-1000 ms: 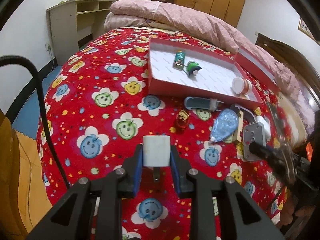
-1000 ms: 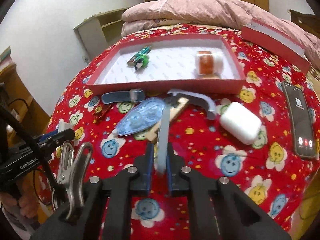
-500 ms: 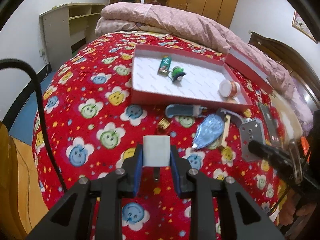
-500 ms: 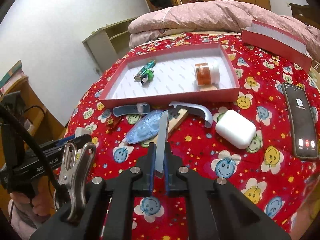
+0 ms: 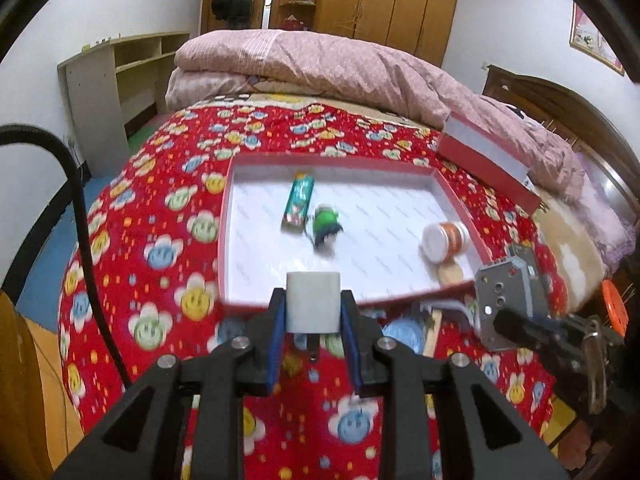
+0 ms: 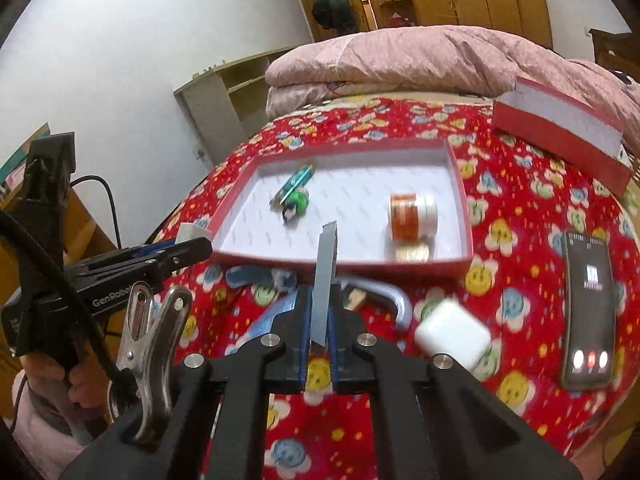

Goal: Organize rigid objects
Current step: 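Carry plug and grey block into the white box and open both tools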

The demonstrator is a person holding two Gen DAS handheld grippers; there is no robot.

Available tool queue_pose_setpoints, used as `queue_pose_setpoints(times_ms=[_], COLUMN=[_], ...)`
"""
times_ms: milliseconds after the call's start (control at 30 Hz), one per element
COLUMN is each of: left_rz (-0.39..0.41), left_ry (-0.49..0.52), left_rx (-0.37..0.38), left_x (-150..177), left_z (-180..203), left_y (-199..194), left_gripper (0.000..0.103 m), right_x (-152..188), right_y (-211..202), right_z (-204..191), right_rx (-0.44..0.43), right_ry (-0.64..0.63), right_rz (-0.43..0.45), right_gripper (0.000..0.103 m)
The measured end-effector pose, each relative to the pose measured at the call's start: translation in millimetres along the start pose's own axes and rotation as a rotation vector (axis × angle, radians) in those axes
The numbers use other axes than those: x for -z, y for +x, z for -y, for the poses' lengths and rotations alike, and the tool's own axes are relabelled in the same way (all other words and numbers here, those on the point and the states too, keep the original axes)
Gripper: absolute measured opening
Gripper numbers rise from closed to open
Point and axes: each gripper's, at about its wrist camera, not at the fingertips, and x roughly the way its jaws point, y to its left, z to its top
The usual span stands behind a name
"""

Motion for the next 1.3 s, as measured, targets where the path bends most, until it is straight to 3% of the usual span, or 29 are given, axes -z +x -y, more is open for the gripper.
queue_pose_setpoints(times_ms=[500, 1167, 1233, 1300], left_rz=[-0.059, -0.1, -0.101, -0.102], left_ry=[0.005, 0.015, 0.023, 0.031], left_rx=[-0.084, -0.105, -0.106, -0.105], left_x=[-27, -27, -26, -26], left_z=[-6, -4, -3, -2], left_y=[64, 103, 104, 104], left_gripper=[0.027, 0.027, 0.032, 0.045], right_x=[-75, -90, -90, -90], right_y=[52, 102, 104, 104], right_z=[35, 56, 60, 62], right_rx=[0.098, 0.214, 0.22, 0.218], right_ry=[-0.03, -0.05, -0.038, -0.026], right_rz=[-0.01, -0.021, -0.023, -0.021], right_gripper=[0.009, 0.009, 0.009, 0.009])
